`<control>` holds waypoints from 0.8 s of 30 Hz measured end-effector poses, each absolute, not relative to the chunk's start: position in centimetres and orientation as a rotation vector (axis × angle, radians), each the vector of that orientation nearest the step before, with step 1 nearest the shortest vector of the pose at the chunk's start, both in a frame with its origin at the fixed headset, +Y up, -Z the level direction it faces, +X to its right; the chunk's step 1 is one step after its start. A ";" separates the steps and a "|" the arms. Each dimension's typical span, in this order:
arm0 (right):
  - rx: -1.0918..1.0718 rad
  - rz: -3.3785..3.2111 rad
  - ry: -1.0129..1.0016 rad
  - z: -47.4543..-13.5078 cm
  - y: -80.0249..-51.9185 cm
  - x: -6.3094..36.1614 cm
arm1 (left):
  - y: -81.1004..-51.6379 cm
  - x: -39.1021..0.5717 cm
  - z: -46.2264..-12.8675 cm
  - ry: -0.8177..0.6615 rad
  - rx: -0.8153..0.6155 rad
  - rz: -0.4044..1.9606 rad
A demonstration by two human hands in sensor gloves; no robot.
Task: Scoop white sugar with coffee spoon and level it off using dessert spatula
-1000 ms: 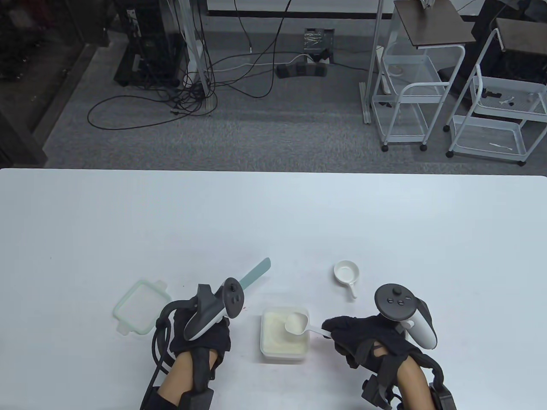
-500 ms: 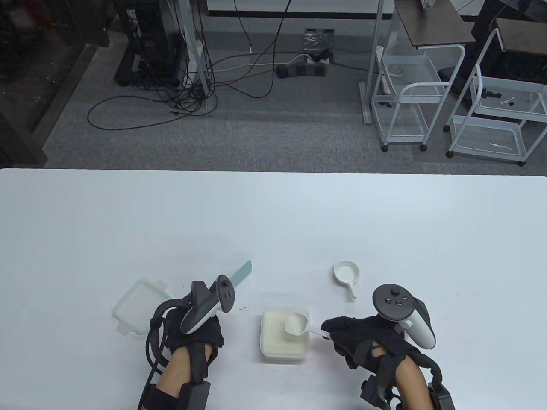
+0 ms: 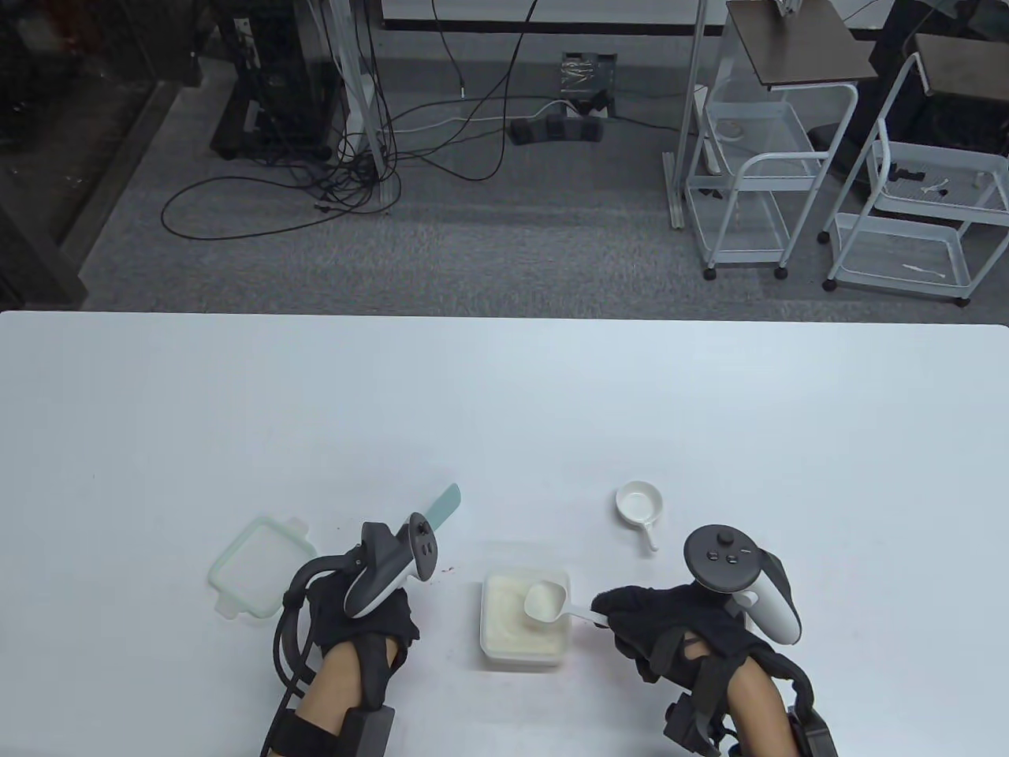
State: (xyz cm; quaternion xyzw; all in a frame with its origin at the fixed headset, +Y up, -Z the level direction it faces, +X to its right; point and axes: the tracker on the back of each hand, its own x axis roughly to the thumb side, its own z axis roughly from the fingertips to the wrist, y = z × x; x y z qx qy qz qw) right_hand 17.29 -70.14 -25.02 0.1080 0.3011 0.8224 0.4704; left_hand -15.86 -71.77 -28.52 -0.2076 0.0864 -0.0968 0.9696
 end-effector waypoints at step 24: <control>0.268 2.013 0.737 -25.0 -70.1 17.2 | -69.9 -15.0 -27.7 0.124 -0.297 -0.111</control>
